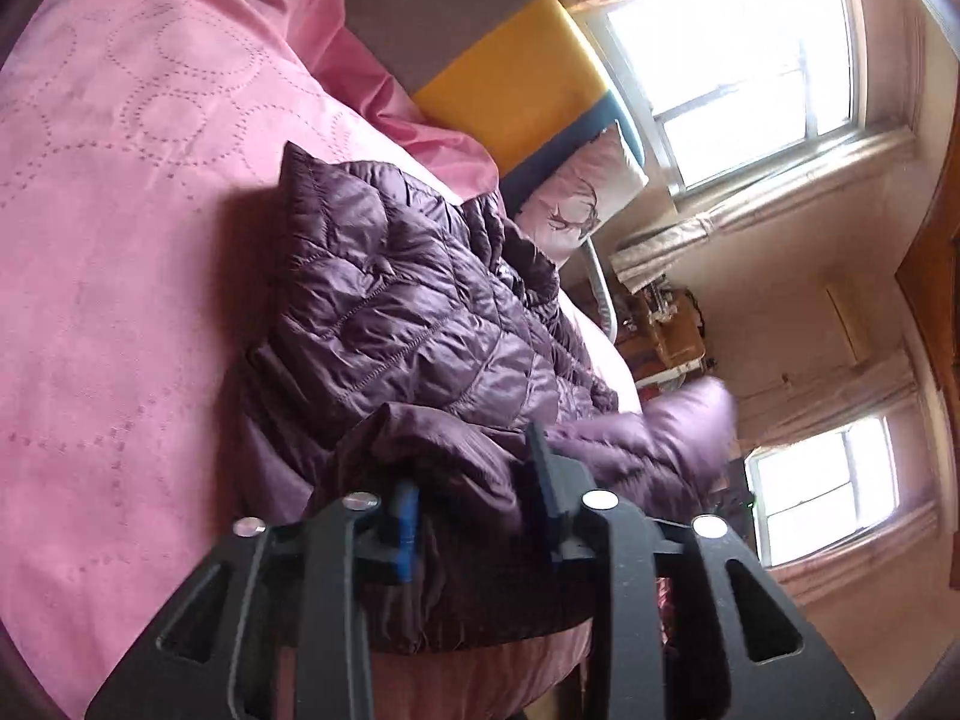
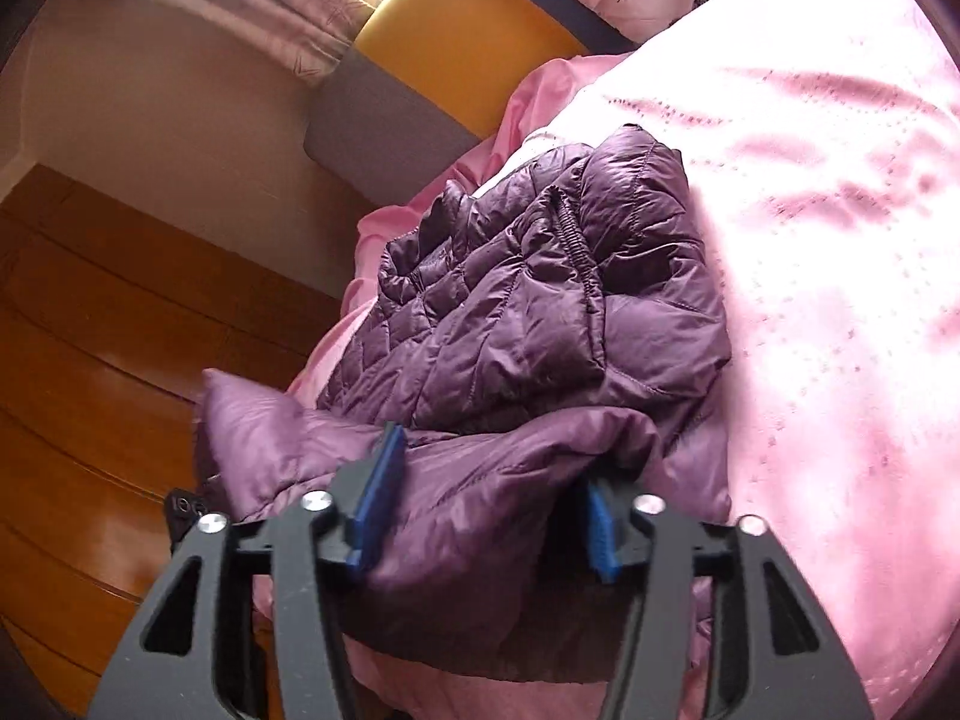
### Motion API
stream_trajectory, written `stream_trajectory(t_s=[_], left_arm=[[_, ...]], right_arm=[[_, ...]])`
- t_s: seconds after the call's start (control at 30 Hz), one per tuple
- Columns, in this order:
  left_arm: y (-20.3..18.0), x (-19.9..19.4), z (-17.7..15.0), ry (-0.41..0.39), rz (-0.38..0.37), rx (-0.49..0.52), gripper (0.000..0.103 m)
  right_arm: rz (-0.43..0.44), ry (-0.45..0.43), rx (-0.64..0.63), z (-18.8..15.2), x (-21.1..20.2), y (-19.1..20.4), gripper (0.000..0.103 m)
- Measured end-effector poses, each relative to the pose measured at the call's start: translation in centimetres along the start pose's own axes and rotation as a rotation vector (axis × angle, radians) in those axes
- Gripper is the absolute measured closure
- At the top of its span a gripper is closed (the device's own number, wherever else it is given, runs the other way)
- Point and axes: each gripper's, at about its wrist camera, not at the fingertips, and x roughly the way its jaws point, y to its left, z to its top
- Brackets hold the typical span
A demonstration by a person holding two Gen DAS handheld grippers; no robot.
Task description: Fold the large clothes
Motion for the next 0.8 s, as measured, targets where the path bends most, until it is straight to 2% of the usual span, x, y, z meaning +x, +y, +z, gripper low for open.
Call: stream_trajectory(t_s=[0.03, 0.07, 0.1, 0.13, 0.17, 0.23, 0.3, 0.4, 0.43, 0.47, 0.53, 0.57, 0.6, 0.63, 0.67, 0.73, 0.8], left_arm=[[0.5, -0.6, 0.1, -0.013, -0.029, -0.023, 0.054], [0.7, -1.2, 0.2, -0.036, -0.052, -0.041, 0.034], [1.0, -1.8, 0.1, -0.060, -0.055, -0.048, 0.023], [1.3, -2.7, 0.1, -0.102, -0.028, -0.044, 0.022], [1.5, -3.1, 0.0, -0.118, -0.001, -0.031, 0.022], [2.4, -3.5, -0.4, -0.120, 0.018, -0.023, 0.022], [3.1, -3.1, -1.3, -0.107, 0.033, -0.009, 0.022], [3.6, -0.9, -3.1, -0.034, 0.063, 0.042, 0.022], [3.5, 0.2, -3.8, -0.003, 0.068, 0.062, 0.023], [3.2, 0.8, -4.3, 0.016, 0.073, 0.081, 0.033], [2.6, 1.9, -5.0, 0.027, 0.116, 0.132, 0.042], [2.5, 2.3, -5.1, 0.029, 0.137, 0.144, 0.059], [2.5, 2.5, -5.2, 0.031, 0.162, 0.151, 0.073], [2.5, 2.2, -5.3, 0.025, 0.175, 0.159, 0.078], [2.4, 1.7, -5.5, 0.013, 0.169, 0.166, 0.086], [2.2, 0.6, -5.9, 0.005, 0.166, 0.182, 0.091], [2.1, -0.2, -6.6, 0.006, 0.163, 0.195, 0.093]], right_arm=[[0.013, -0.003, 0.020, 0.2, -0.1, -0.3, 0.028], [0.030, -0.012, 0.036, 0.4, -0.4, -0.6, 0.024], [0.045, -0.024, 0.045, 0.5, -0.7, -0.8, 0.017], [0.043, -0.036, 0.046, 0.4, -1.1, -0.9, 0.012], [0.019, -0.057, 0.047, 0.2, -1.6, -0.9, 0.011], [0.020, -0.086, 0.049, -0.4, -2.6, -1.3, 0.009], [-0.003, -0.108, 0.026, -1.6, -3.9, -1.6, 0.009], [-0.083, -0.094, -0.037, -3.7, -4.0, -2.0, 0.010], [-0.117, -0.074, -0.060, -4.4, -3.4, -2.1, 0.016], [-0.151, -0.057, -0.089, -5.0, -2.8, -2.0, 0.020], [-0.235, -0.014, -0.147, -6.0, -1.2, -1.6, 0.046], [-0.278, 0.002, -0.163, -6.3, -0.4, -1.6, 0.051], [-0.309, 0.002, -0.178, -6.6, 0.2, -1.4, 0.060], [-0.318, -0.002, -0.188, -6.7, 0.3, -1.3, 0.070], [-0.322, -0.009, -0.195, -6.8, 0.1, -1.0, 0.075], [-0.324, -0.014, -0.214, -7.3, -0.5, -0.4, 0.084], [-0.327, 0.001, -0.239, -8.1, -1.2, 0.1, 0.086]])
